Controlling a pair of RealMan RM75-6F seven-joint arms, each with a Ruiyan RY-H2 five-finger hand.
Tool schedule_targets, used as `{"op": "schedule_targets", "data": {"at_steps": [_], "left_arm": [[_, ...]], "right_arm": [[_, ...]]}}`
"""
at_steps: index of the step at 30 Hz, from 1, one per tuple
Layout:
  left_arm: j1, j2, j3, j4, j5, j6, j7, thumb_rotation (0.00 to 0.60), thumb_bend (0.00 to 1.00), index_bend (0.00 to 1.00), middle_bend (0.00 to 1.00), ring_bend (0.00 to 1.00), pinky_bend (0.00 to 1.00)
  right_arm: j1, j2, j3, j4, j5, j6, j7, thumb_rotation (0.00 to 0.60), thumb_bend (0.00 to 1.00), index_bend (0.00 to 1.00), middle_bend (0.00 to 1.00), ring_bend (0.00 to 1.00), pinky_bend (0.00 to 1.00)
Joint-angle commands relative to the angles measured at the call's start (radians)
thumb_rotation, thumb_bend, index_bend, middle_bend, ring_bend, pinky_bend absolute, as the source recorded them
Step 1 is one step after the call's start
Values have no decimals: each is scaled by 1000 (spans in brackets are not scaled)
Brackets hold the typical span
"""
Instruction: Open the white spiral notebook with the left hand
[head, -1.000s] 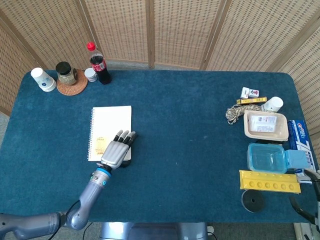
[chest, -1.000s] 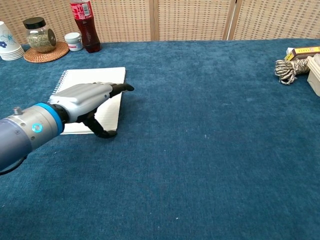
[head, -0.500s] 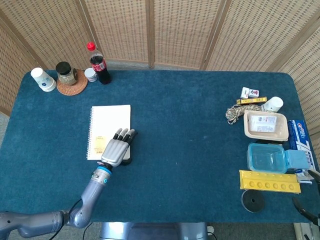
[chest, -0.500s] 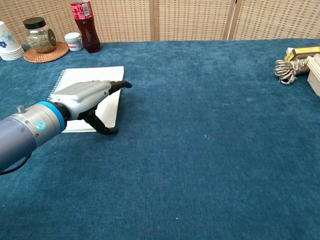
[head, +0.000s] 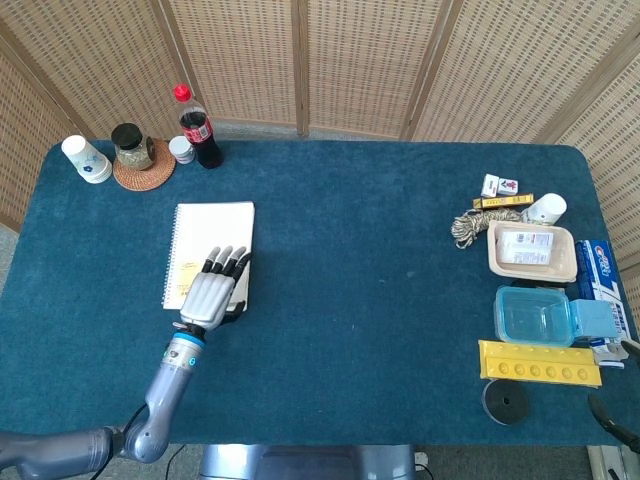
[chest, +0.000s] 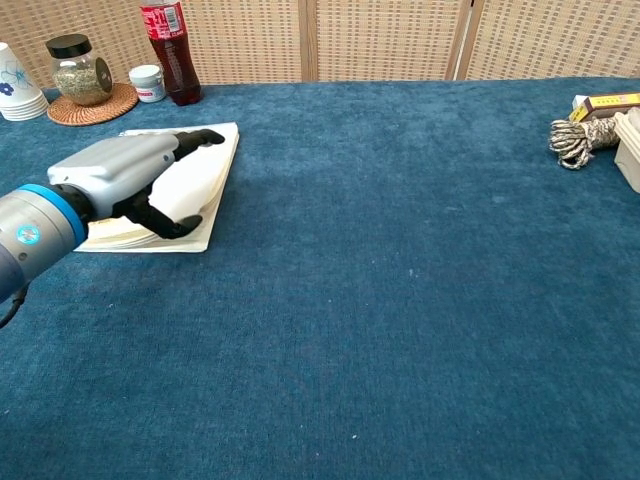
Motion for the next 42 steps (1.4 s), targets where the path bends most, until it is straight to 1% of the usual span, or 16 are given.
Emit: {"op": "schedule_targets", "data": {"at_steps": [1, 4, 6, 8, 11, 17, 20, 22, 25, 29, 31, 36, 38, 42], "left_arm": [[17, 14, 2, -18, 14, 30, -14, 600, 430, 0, 88, 0, 0], [39, 32, 5, -36, 40, 73, -39, 600, 463, 0, 94, 0, 0], [78, 51, -4, -57, 69, 151, -86, 600, 481, 0, 99, 0, 0], [108, 67, -5, -71, 84, 195, -121, 600, 495, 0, 101, 0, 0], [136, 86, -9, -89, 93, 233, -158, 600, 494, 0, 103, 0, 0], [222, 143, -17, -114, 132, 349, -269, 600, 495, 0, 107, 0, 1], [255, 171, -19, -124, 139, 382, -311, 600, 495, 0, 111, 0, 2], [318, 216, -17, -131, 124, 440, -354, 600, 494, 0, 112, 0, 3], [359, 251, -7, -140, 120, 461, -389, 600, 494, 0, 112, 0, 3], [423, 292, 4, -134, 83, 472, -444, 600, 494, 0, 111, 0, 4], [463, 313, 14, -120, 47, 467, -475, 600, 494, 0, 111, 0, 3], [514, 348, 26, -97, 3, 428, -527, 600, 493, 0, 104, 0, 3], [523, 359, 28, -99, 4, 422, -543, 600, 493, 0, 102, 0, 3], [550, 416, 60, -124, 79, 436, -573, 600, 490, 0, 101, 0, 2]], "right_arm": [[-1, 0, 1, 1, -3, 5, 1, 600, 262, 144, 241, 130, 196], [-3, -1, 4, 2, -7, 12, 4, 600, 260, 142, 241, 130, 196], [-6, -1, 7, 3, -7, 20, 9, 600, 261, 141, 241, 130, 196], [-6, -2, 9, 6, -8, 23, 13, 600, 261, 140, 241, 130, 196], [-7, -3, 10, 8, -10, 25, 16, 600, 261, 140, 241, 130, 196], [-7, -3, 14, 11, -17, 34, 21, 600, 261, 140, 241, 130, 196], [-5, -2, 15, 11, -19, 33, 21, 600, 261, 139, 241, 130, 196], [-1, -2, 17, 6, -28, 34, 16, 600, 261, 139, 241, 130, 196], [1, -1, 18, 0, -32, 33, 11, 600, 261, 139, 241, 130, 196], [7, 0, 17, -10, -42, 30, -2, 600, 260, 139, 240, 130, 196], [13, 0, 17, -18, -50, 26, -12, 600, 261, 139, 240, 130, 196], [23, -2, 14, -37, -68, 19, -39, 600, 261, 137, 240, 131, 196], [24, -2, 14, -41, -71, 18, -44, 600, 261, 135, 240, 133, 196], [32, -2, 12, -60, -83, 12, -69, 600, 261, 134, 240, 133, 195]]}}
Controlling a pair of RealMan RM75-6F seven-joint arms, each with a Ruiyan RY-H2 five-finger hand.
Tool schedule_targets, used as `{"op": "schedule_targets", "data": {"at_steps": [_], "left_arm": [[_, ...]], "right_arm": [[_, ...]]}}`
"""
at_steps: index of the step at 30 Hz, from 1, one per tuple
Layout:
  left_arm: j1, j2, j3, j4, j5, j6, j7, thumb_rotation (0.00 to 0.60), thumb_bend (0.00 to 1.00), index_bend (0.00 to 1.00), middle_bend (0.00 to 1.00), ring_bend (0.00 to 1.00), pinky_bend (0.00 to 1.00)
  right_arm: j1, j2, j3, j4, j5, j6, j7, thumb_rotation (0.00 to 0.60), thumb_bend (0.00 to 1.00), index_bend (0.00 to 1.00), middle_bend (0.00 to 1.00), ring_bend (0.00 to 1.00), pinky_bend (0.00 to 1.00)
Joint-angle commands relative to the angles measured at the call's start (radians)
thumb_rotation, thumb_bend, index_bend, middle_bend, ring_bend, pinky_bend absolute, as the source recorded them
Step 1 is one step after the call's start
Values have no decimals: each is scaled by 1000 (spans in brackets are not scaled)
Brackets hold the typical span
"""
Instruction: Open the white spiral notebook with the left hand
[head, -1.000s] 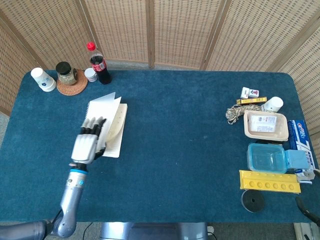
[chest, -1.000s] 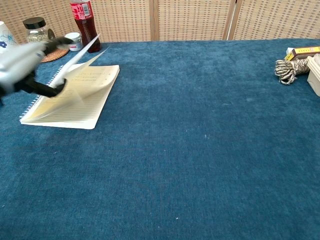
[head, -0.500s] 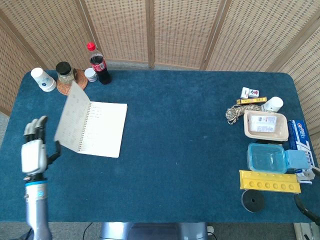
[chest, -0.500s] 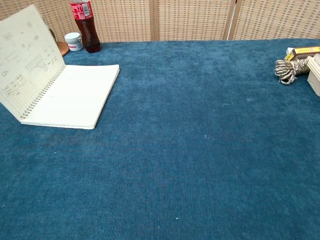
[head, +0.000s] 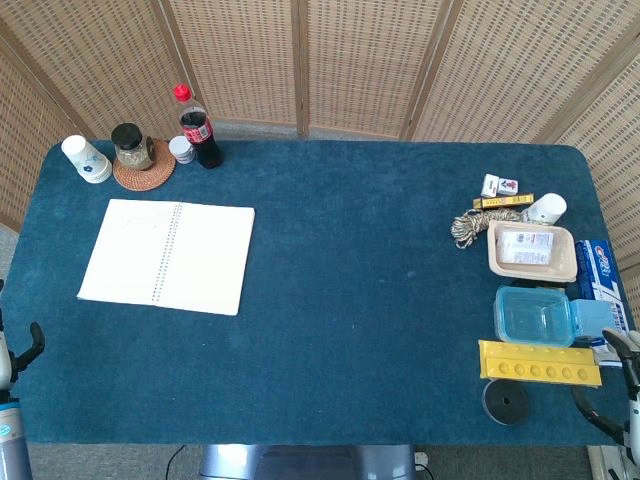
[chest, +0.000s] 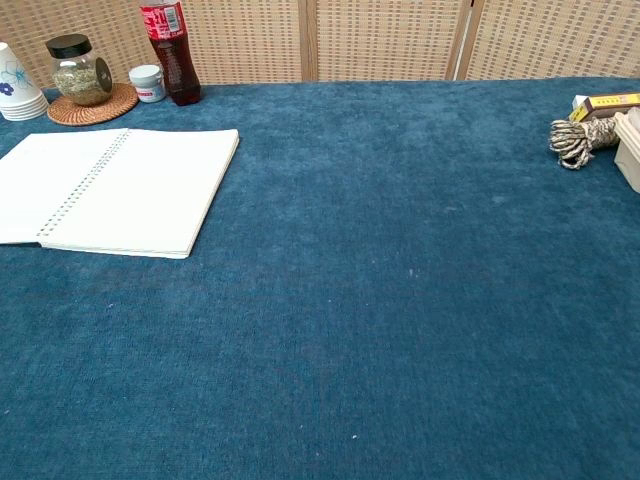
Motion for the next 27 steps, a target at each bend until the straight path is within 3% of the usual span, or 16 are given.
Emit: {"op": "schedule_targets", "data": {"at_steps": [1, 16, 27], "left_arm": [[23, 53, 30, -25, 68, 11, -18, 600, 489, 0, 101, 0, 2], [84, 231, 194, -89, 385, 65, 69, 600, 489, 49, 98, 0, 0], [102, 265, 242, -101, 461, 47, 131, 600, 434, 55, 99, 0, 0]], "right_arm": [[6, 1, -1, -13, -6, -7, -15, 600, 261, 134, 240, 133, 195], [47, -3, -2, -59, -28, -58, -81, 600, 261, 135, 240, 132, 195], [59, 1, -11, -82, -31, -83, -114, 600, 261, 133, 237, 132, 196]]}}
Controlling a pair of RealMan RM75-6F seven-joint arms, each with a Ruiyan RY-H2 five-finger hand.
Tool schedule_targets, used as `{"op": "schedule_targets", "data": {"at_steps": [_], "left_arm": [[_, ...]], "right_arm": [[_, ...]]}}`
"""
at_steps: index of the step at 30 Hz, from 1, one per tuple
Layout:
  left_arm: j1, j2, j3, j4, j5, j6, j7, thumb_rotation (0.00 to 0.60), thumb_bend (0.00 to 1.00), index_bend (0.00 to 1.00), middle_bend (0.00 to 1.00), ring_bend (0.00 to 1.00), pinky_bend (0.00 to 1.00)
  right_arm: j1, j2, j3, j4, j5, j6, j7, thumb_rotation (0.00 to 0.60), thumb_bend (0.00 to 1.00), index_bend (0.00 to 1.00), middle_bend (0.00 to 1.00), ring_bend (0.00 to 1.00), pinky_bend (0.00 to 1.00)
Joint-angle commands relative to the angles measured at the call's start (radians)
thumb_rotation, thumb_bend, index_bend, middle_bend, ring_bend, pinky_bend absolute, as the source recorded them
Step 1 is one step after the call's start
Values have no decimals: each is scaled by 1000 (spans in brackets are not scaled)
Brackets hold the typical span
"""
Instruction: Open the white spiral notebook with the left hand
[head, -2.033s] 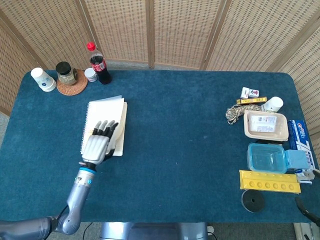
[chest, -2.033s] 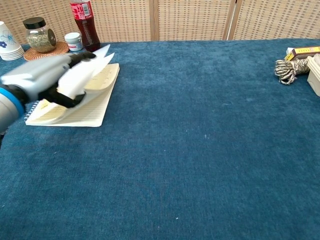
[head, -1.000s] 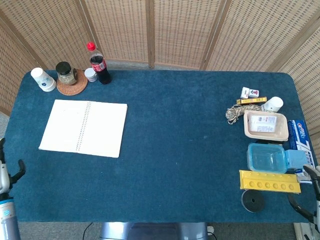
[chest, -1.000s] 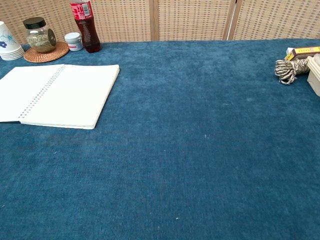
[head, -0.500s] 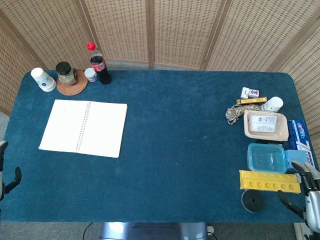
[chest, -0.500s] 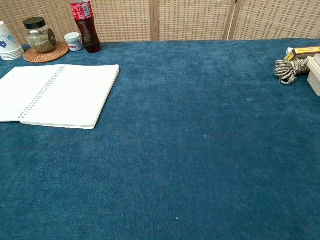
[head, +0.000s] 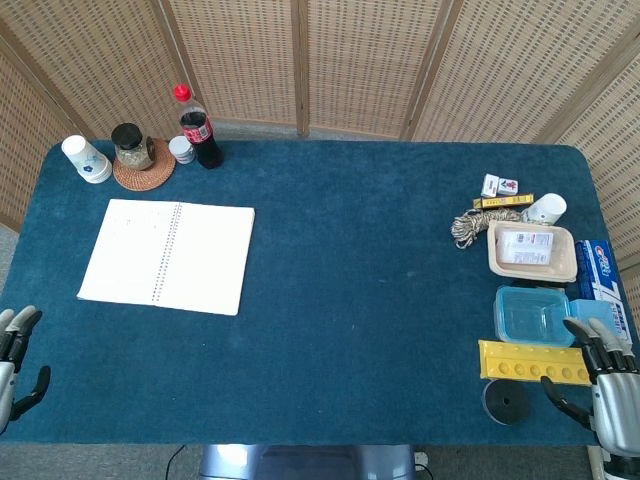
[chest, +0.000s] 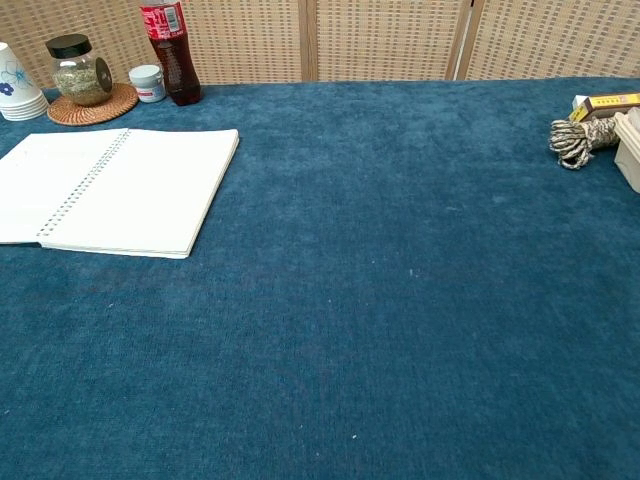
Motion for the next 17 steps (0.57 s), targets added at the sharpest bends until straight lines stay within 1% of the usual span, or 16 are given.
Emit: {"op": "schedule_targets", "data": {"at_steps": [1, 6, 17], "left_arm": [[2, 8, 5, -13, 8, -10, 18, 600, 433, 55, 99, 0, 0], [0, 22, 2, -38, 26, -18, 45, 600, 434, 54, 98, 0, 0], [-14, 28, -15, -69, 17, -58, 91, 600, 433, 42, 97, 0, 0]], "right_arm": [[2, 2, -4, -1, -2, -5, -3, 600, 261, 133, 237, 132, 196], [1, -3, -9, 6, 9, -11, 4, 600, 260, 133, 237, 133, 195], [9, -19, -11, 19, 32, -37, 2, 600, 261, 135, 237, 133, 195]]}}
